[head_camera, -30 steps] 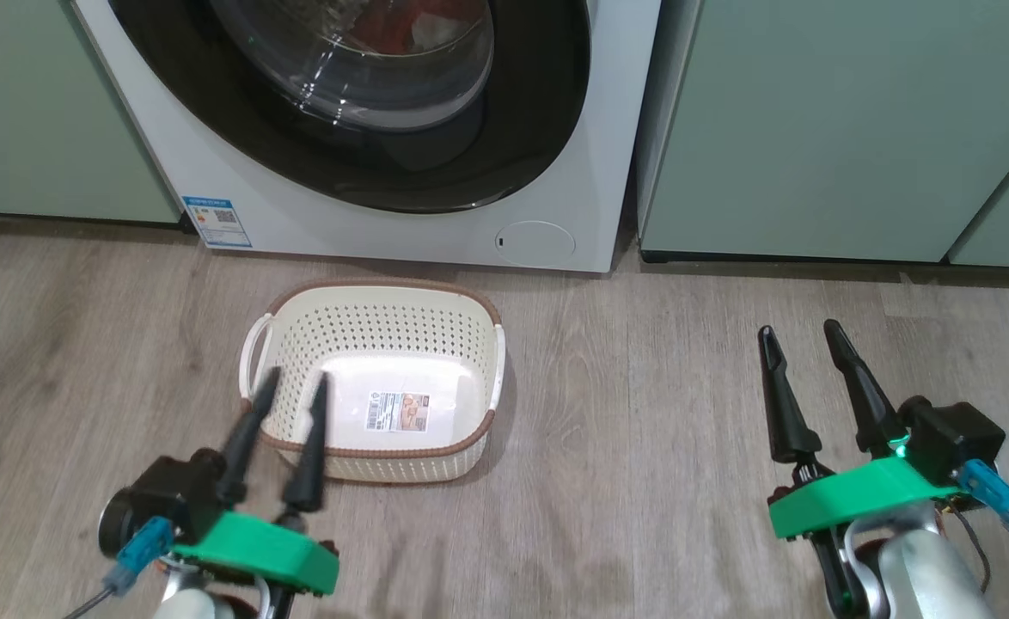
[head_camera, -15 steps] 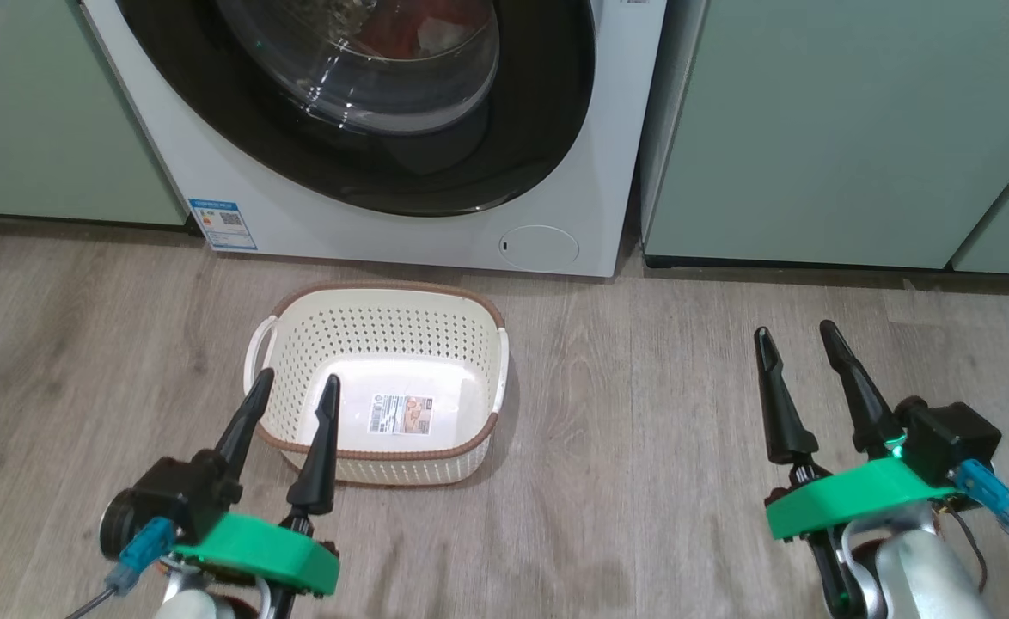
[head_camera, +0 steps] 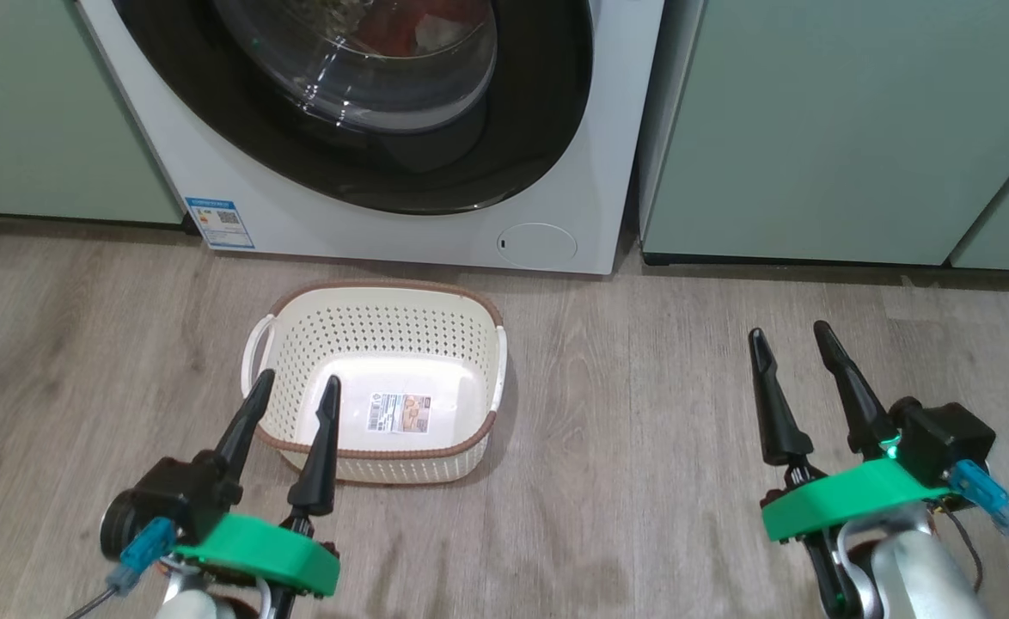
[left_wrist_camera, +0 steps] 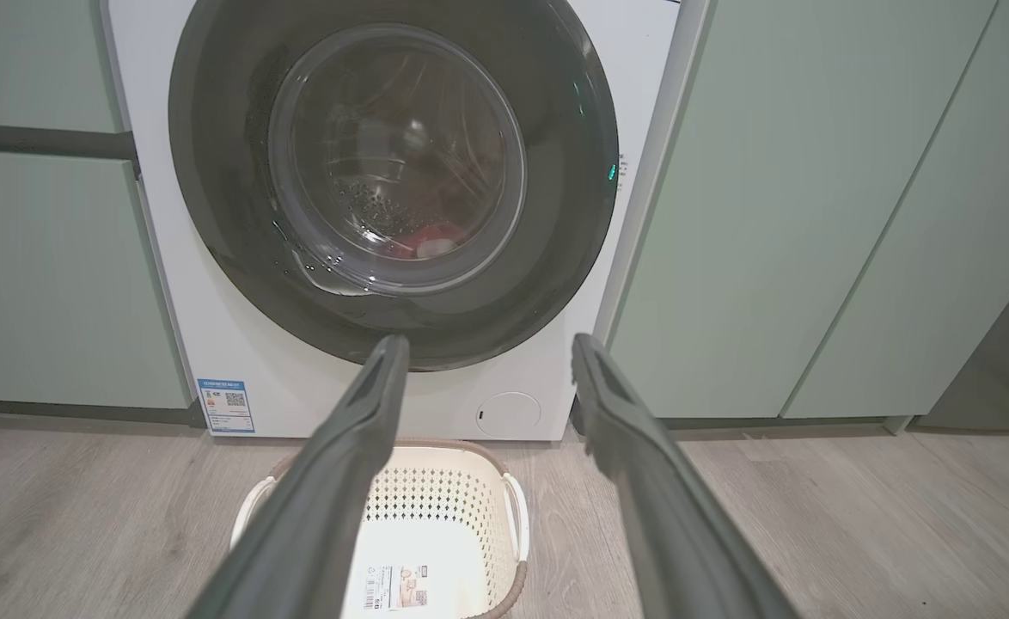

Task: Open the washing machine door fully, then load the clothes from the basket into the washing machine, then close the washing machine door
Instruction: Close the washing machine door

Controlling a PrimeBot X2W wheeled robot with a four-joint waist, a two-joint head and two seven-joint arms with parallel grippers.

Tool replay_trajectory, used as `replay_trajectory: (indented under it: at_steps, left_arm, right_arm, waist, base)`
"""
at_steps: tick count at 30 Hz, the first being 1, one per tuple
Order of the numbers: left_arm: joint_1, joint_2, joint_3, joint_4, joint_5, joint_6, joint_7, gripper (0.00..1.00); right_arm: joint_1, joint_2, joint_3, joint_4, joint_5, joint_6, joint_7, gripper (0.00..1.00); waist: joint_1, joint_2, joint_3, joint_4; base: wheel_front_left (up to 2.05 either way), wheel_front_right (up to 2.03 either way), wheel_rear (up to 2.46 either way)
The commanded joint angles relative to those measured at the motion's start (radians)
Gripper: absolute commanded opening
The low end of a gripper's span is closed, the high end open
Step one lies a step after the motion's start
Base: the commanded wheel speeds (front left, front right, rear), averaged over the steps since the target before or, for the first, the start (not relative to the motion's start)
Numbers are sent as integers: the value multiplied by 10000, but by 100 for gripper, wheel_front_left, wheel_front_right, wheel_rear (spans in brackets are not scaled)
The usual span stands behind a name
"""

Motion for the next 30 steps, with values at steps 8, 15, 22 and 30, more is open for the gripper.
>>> replay_trajectory:
  at_steps: [8, 15, 22, 30]
  left_arm:
    - [-433, -16, 301, -328, 66, 22, -97, 100]
    - [-483, -16, 241, -304, 35, 23, -97, 100]
    - [-552, -16, 177, -351, 118, 21, -97, 100]
    - [-1078, -16, -70, -483, -21, 60, -97, 100]
  right_arm:
    - [-306, 5, 202, -315, 0, -2, -67, 100]
    - [-304, 5, 172, -363, -37, -2, -67, 100]
    - [-434, 5, 525, -472, -148, -2, -67, 0]
    - [-1110, 5, 1091, -958, -396, -2, -67, 0]
  waist:
    - [0, -1, -15, -37]
    - [0, -1, 24, 51]
    - [0, -1, 376, 328]
    - [0, -1, 1490, 760]
  base:
    - [0, 0, 0]
    - [0, 0, 0]
    - [0, 0, 0]
    - [0, 0, 0]
